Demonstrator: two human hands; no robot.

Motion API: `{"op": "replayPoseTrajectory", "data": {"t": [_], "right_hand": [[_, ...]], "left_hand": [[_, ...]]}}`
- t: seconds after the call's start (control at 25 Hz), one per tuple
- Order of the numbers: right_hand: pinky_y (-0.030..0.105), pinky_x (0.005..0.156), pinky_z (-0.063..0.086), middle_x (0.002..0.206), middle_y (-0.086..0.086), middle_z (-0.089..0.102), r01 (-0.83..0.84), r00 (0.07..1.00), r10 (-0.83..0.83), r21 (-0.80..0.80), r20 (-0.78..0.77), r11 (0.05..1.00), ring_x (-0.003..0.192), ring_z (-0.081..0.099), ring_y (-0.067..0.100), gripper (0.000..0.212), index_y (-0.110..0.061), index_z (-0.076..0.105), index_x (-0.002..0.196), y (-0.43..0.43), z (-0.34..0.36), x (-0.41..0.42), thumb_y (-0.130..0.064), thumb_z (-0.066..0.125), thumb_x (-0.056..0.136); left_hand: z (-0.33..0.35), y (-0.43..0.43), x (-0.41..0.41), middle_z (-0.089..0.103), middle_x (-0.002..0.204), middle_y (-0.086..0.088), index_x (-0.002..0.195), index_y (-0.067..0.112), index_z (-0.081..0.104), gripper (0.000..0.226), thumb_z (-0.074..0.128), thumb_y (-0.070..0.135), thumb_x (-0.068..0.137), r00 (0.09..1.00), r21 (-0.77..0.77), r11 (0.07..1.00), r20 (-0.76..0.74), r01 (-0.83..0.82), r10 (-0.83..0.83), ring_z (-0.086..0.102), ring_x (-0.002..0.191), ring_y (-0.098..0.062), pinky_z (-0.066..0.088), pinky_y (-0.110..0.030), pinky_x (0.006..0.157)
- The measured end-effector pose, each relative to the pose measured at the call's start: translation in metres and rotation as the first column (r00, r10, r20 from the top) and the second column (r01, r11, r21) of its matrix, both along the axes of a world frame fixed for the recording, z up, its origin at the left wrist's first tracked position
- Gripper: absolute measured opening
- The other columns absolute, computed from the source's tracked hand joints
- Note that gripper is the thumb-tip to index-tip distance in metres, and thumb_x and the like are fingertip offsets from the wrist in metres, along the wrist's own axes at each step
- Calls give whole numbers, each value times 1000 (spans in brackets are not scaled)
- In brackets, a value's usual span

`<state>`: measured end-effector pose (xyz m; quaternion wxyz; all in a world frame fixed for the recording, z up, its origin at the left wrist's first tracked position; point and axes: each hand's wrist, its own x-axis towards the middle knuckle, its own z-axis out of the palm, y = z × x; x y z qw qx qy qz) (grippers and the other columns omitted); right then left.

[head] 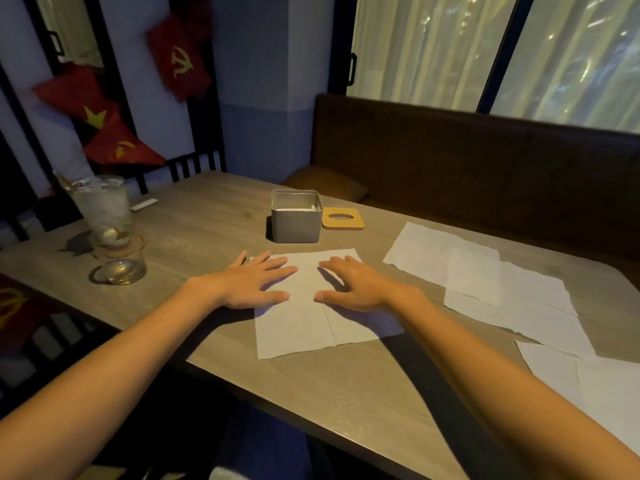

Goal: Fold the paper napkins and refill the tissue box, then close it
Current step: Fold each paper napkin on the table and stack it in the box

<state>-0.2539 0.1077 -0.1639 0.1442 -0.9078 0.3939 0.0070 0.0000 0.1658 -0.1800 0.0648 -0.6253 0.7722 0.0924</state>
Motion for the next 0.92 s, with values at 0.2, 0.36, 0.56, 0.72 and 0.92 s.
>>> {"op": "replayPoseTrajectory", "data": {"t": [0.2, 0.36, 0.56, 0.72, 0.92], "right_hand": [[57, 121, 5, 167, -1, 8, -28, 996, 20, -99, -82, 995, 153, -1, 32, 85, -35, 17, 156, 1, -13, 22, -80, 33, 86], [52, 122, 2, 167, -1, 4, -17, 999, 22, -116, 42, 993, 153, -6, 27, 68, -33, 14, 158, -10, -16, 45, -64, 24, 99], [45, 124, -3, 167, 1, -2, -8, 998, 1, -125, -61, 992, 153, -5, 24, 64, -26, 5, 159, -15, -39, 49, -56, 10, 103], [44, 124, -1, 167, 7, -4, 63, 995, -73, -138, -70, 989, 153, -5, 25, 68, -22, 3, 159, -26, -37, 17, -57, 11, 102], [43, 123, 4, 167, 8, 5, 159, 986, -164, -159, -19, 974, 153, 4, 28, 68, -13, 11, 158, -16, -25, -6, -54, 18, 104]], "left_hand": [[5, 8, -12, 16, 167, -2, 157, 40, 23, 53, 26, 53, 105, 975, -186, 958, -78, -217, 206, 16, 152, -28, 16, -48, 121], [-15, 8, -47, 10, 168, -8, 159, 30, 14, 55, 14, 46, 107, 962, -221, 936, -73, -275, 265, 5, 154, -33, 6, -52, 124], [-28, 6, -37, -13, 168, -5, 160, 36, -4, 61, 7, 57, 103, 951, -138, 941, -69, -308, 301, -13, 154, -29, -7, -52, 123], [-27, 14, 1, -12, 168, -8, 159, 34, -8, 68, 6, 64, 100, 949, -114, 942, -24, -315, 314, -14, 154, -27, -7, -51, 123], [-12, 28, 26, 14, 166, -9, 160, 20, 11, 66, 16, 54, 105, 939, -175, 922, -46, -345, 342, 13, 152, -29, 16, -46, 123]]}}
